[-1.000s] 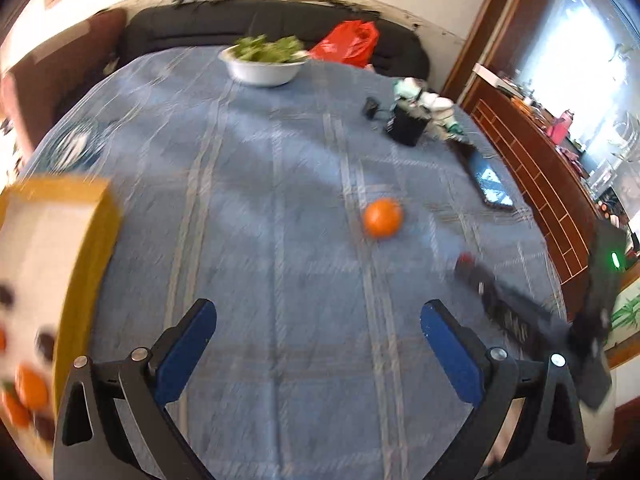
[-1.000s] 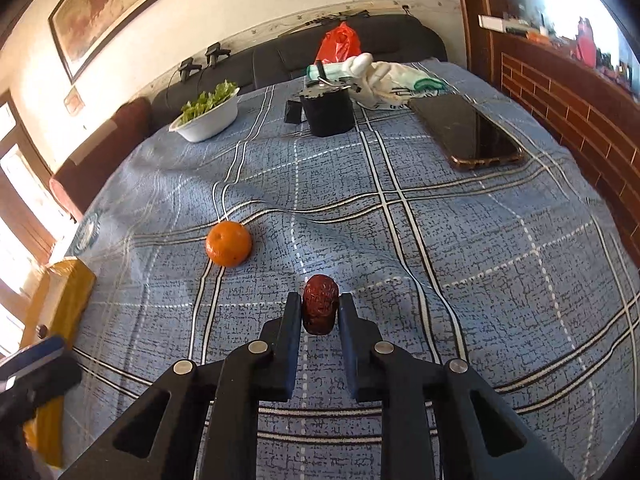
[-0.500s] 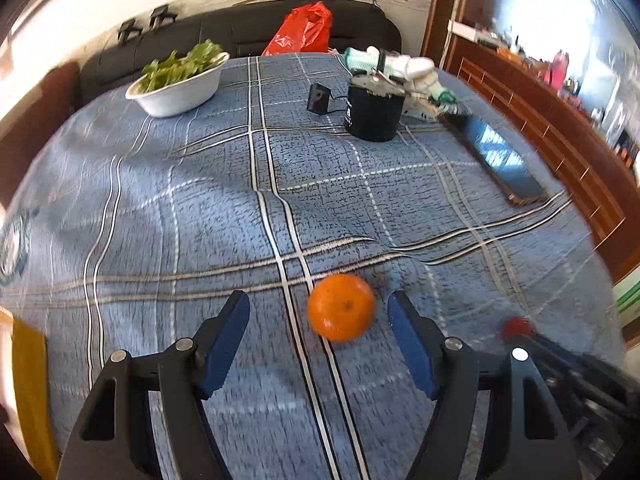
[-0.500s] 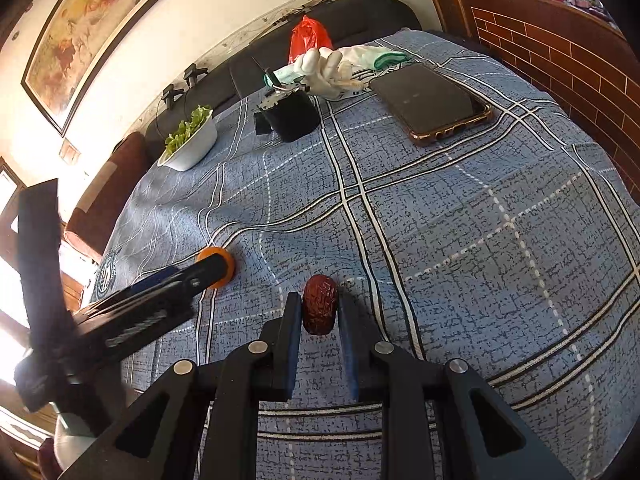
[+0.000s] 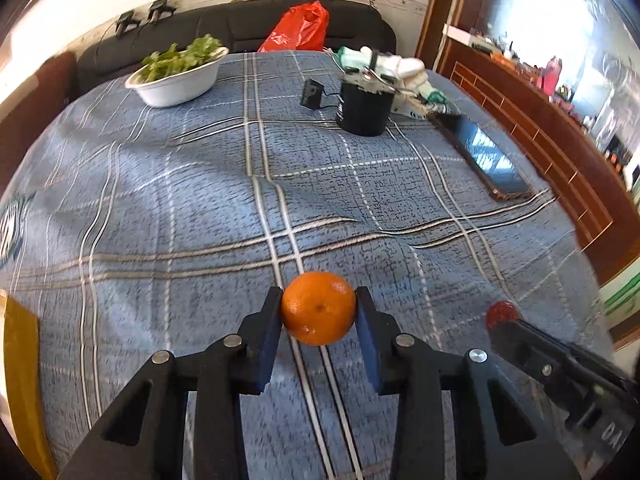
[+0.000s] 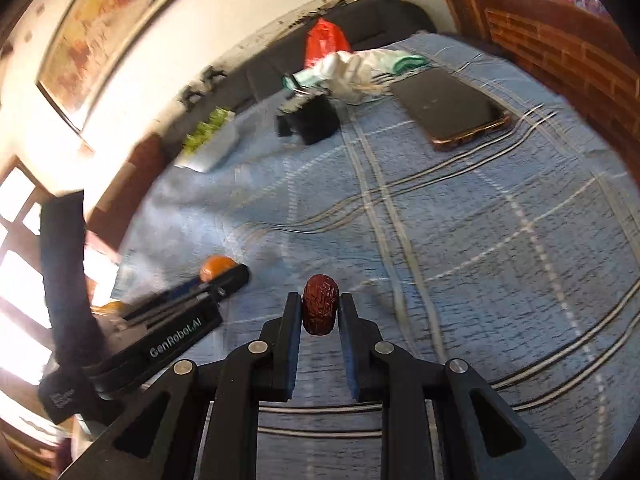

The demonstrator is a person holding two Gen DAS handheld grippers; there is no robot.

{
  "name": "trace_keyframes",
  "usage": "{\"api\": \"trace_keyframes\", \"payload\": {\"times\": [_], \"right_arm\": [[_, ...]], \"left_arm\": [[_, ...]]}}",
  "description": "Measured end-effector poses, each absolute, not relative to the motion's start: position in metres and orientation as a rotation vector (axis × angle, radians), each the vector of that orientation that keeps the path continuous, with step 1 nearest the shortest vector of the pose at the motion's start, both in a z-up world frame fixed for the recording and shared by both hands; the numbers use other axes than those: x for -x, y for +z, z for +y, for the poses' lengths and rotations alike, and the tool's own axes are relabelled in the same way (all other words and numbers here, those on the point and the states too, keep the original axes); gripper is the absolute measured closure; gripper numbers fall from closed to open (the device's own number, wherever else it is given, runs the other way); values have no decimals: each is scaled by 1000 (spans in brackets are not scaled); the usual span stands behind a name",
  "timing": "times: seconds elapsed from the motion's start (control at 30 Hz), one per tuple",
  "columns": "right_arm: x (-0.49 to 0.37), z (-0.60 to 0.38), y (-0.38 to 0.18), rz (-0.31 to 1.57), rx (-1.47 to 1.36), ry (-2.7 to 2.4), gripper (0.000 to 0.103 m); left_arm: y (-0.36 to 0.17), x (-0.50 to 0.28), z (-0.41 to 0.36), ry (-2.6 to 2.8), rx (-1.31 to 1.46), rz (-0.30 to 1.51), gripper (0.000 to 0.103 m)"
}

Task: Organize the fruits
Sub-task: 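Carry the orange and red date into the yellow tray and open both tools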

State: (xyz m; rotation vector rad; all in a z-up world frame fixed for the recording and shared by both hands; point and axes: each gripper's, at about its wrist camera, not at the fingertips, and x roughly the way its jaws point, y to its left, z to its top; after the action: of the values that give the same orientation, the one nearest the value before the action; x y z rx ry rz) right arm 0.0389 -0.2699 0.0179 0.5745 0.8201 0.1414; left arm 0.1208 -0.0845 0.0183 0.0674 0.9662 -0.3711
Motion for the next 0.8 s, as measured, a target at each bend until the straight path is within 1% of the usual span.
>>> {"api": "trace_keyframes", "payload": {"times": [0.1,0.27,0.53,0.67,0.8], "right_arm": [[-37,-276,17,792,-675,228,83],[-38,-272,19,780,-716,282,83],[-36,-246,20,803,-619,296,83],[-33,-228,15,826,-541,279,83],[-24,-208,20,842,-490,261,83]], "left_arm": [[30,-107,-70,-377,-19,967,69],[55,-74,-41,-368,50,938,69],[80,-9,23,-275,109,856,69],[88,22,71,-232,139,840,68],[101,48,142,-143,217,810,68]]}}
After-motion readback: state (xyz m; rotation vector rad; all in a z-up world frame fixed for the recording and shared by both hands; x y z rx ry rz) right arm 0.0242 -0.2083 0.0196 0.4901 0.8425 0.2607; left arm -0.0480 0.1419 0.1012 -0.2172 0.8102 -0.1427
